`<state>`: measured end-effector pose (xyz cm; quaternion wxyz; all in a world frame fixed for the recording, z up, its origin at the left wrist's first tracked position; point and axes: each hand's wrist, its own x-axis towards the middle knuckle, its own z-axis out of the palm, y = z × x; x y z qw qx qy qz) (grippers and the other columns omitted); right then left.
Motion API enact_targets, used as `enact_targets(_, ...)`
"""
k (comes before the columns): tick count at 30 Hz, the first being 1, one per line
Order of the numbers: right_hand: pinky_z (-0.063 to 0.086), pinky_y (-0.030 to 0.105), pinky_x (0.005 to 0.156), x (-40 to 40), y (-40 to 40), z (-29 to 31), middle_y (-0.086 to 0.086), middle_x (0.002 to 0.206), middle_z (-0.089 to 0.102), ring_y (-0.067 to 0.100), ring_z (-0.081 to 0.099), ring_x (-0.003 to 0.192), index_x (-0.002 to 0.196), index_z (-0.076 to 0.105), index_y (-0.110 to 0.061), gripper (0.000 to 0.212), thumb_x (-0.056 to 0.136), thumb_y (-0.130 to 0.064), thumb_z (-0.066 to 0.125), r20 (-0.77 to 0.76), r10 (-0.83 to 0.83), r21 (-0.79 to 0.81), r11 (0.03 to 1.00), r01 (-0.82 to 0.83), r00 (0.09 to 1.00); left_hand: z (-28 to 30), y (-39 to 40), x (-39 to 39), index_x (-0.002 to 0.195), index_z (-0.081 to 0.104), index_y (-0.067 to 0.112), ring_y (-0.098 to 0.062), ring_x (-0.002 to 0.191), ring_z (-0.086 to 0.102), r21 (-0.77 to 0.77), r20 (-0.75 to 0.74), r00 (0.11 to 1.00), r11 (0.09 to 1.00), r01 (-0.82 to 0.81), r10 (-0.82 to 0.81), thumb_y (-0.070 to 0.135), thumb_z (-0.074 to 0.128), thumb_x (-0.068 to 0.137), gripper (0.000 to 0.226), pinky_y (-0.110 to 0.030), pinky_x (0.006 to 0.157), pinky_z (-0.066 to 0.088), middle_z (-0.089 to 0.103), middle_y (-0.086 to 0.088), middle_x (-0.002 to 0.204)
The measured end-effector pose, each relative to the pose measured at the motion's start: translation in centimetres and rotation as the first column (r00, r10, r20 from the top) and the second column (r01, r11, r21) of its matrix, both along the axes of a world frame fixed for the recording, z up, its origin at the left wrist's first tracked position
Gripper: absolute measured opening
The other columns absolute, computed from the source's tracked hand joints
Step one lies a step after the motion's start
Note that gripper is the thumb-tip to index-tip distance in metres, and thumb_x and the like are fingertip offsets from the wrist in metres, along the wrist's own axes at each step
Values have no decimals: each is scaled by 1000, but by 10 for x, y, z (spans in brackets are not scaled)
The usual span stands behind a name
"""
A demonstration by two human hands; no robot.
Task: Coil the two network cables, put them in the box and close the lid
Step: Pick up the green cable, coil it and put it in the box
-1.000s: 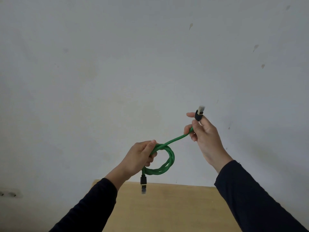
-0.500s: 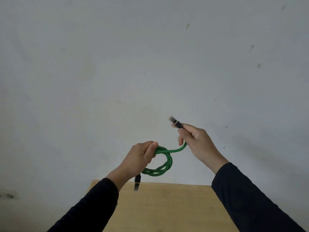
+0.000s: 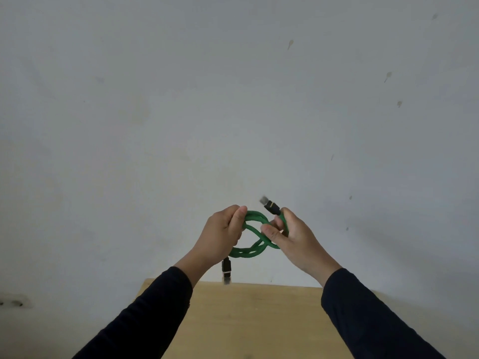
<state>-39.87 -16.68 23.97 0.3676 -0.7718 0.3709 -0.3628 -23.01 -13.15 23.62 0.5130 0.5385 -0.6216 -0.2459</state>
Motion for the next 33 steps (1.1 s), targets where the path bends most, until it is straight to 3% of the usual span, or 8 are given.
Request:
enact_targets(4, 39, 8, 52, 4, -3, 1, 1, 69, 54, -1, 57, 59, 71, 31, -15, 33, 90, -24, 57, 104, -101, 0, 995, 102, 989, 2, 1, -3, 83, 50, 17, -7, 50, 45, 43, -82, 997, 999, 11, -8, 34, 40, 97, 25, -22, 53, 41, 54, 3, 66)
enact_targets(10, 42, 9, 53, 5, 0, 4, 11, 76, 60, 0, 58, 60, 72, 34, -14, 30, 93, -29, 50, 128, -177, 51, 984, 172, 976, -6, 5, -7, 99, 52, 22, -11, 59, 53, -89, 134, 985, 991, -99, 110, 30, 35, 99, 19, -20, 56, 43, 56, 3, 72)
enact_targets(15, 34, 25, 58, 0, 1, 17, -1, 70, 50, 12, 43, 59, 72, 43, -15, 42, 98, -44, 27, -61, -206, 102, 972, 211, 977, -7, -1, 2, 89, 55, 26, -10, 56, 48, -113, 10, 988, 982, -150, 152, 25, 34, 100, 24, -35, 61, 48, 55, 4, 69)
enact_targets(23, 36, 27, 71, -12, 4, 32, -4, 73, 49, 15, 44, 71, 79, 52, -16, 39, 96, -45, 32, -515, 111, 164, 986, -29, 850, 2, 3, 1, 90, 58, 11, -6, 51, 42, -139, -78, 997, 990, -30, 20, 22, 34, 101, 28, -22, 53, 40, 49, 1, 67)
enact_targets(25, 39, 25, 79, -13, 4, 34, -14, 84, 58, 3, 51, 81, 99, 61, -23, 35, 97, -44, 34, -508, 103, 121, 991, -47, 855, 1, 3, 1, 91, 57, 5, -6, 50, 41, -107, -116, 993, 994, 23, -36, 22, 34, 101, 31, -22, 53, 39, 47, 0, 66)
enact_targets(28, 32, 13, 62, -13, 6, 34, -32, 53, 52, -15, 47, 55, 111, 62, -31, 28, 98, -36, 37, -429, 115, 94, 992, -82, 896, 0, 5, 1, 92, 56, -1, -6, 50, 39, -79, -152, 985, 994, 70, -82, 22, 33, 101, 34, -21, 52, 39, 45, 5, 62)
enact_targets(31, 25, 14, 52, -12, 8, 29, -18, 46, 46, -1, 40, 40, 101, 64, -32, 27, 98, -34, 38, -304, 176, 144, 980, -137, 936, -1, 6, 2, 93, 56, -4, -7, 50, 39, -63, -159, 982, 994, 88, -97, 21, 33, 101, 35, -23, 52, 40, 44, 6, 62)
enact_targets(33, 24, 19, 50, -13, 7, 26, -9, 57, 34, 8, 27, 48, 107, 64, -34, 28, 99, -30, 37, -195, 251, 225, 952, -205, 948, -4, 7, 3, 93, 58, -1, -7, 49, 39, -47, -148, 983, 994, 100, -106, 22, 33, 101, 34, -23, 51, 39, 45, 8, 62)
